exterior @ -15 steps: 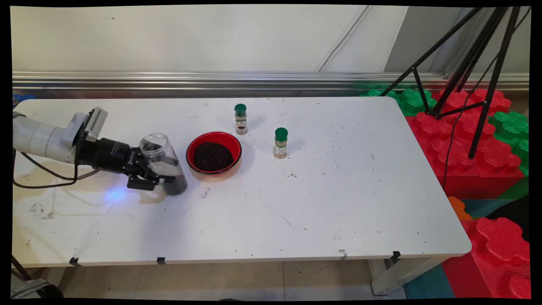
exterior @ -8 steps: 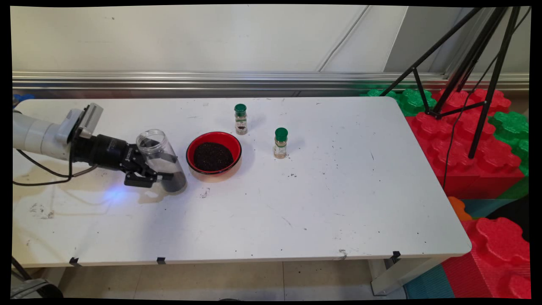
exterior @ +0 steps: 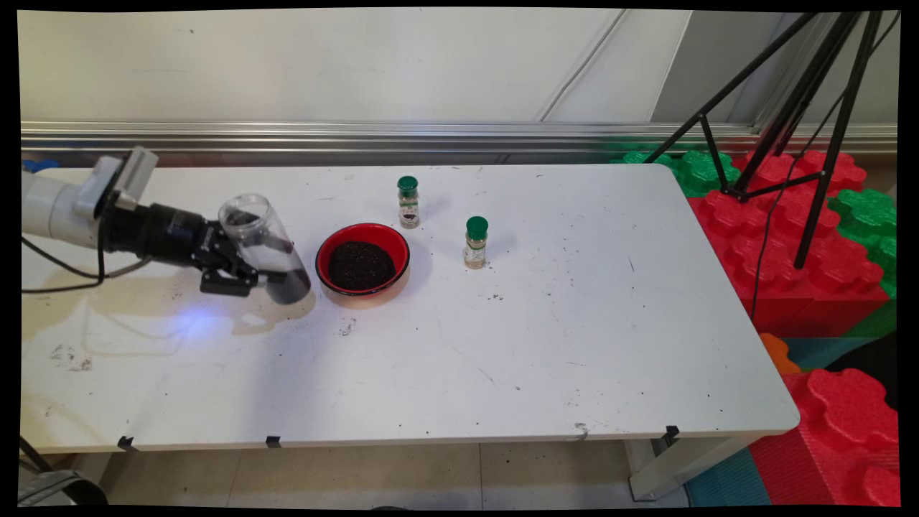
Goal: Pour the black seasoning powder in the red bowl
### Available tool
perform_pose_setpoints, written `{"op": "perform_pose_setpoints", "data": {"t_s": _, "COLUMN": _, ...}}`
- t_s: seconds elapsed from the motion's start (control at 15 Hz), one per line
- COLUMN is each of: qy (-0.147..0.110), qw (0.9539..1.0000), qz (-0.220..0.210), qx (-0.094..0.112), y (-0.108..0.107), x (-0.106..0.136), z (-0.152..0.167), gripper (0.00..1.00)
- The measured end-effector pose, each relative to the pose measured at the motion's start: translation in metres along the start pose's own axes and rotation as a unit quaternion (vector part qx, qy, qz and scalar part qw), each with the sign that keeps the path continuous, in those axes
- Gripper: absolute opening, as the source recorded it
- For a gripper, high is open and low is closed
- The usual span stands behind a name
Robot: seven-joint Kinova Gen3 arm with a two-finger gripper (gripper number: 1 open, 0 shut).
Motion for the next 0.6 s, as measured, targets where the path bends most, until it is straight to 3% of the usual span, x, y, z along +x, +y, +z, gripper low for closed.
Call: {"op": "perform_pose_setpoints", "data": {"t_s": 0.6, "qy": -0.008, "qw": 0.9981, "qz": 0.05, "qx": 0.034, "y": -0.031, "x": 0.043, "z": -0.007, "gripper": 0.0}}
